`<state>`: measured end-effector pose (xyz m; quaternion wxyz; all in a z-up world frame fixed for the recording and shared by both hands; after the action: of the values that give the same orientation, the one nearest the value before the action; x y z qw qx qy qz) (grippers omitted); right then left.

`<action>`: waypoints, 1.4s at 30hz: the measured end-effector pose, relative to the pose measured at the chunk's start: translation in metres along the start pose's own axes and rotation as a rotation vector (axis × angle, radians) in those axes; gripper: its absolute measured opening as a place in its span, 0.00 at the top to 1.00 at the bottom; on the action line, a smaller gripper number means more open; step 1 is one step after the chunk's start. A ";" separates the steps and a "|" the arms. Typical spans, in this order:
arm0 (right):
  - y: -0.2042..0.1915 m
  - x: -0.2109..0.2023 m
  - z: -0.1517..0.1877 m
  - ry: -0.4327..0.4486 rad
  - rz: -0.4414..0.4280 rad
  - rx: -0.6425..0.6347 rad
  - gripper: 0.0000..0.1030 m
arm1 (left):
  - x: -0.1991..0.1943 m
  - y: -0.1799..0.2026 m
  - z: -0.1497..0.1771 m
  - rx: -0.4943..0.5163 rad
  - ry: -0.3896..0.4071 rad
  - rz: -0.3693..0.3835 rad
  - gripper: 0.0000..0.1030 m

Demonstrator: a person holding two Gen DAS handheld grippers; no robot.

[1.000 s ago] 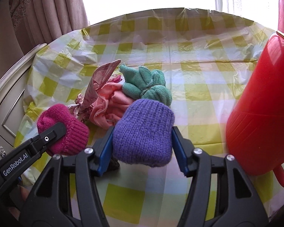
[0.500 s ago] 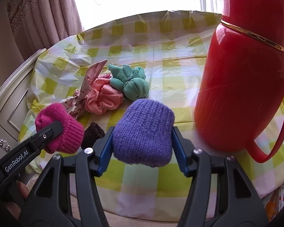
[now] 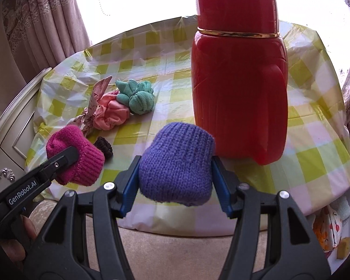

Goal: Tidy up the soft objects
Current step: 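Drop the purple hat from the right tool into the box while the left drops the pink hat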

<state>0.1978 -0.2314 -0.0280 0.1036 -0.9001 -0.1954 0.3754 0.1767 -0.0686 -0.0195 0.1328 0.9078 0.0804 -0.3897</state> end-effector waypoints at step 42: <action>0.252 -0.209 0.068 0.051 0.506 0.281 0.39 | -0.066 0.264 0.152 0.525 -0.284 0.515 0.71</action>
<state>0.0840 -0.5460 -0.0266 0.1352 -0.9063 0.0918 0.3898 0.0932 -0.3684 -0.0251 -0.0007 0.8383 -0.2716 -0.4728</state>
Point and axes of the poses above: each gripper's, at about its wrist camera, not at the fingertips, and x roughly the way its jaws point, y to its right, z to its underside, the point moved 8 cm from there along x, roughly the way its jaws point, and after that the axes turned 10 degrees about -z, right-handed, at the moved point
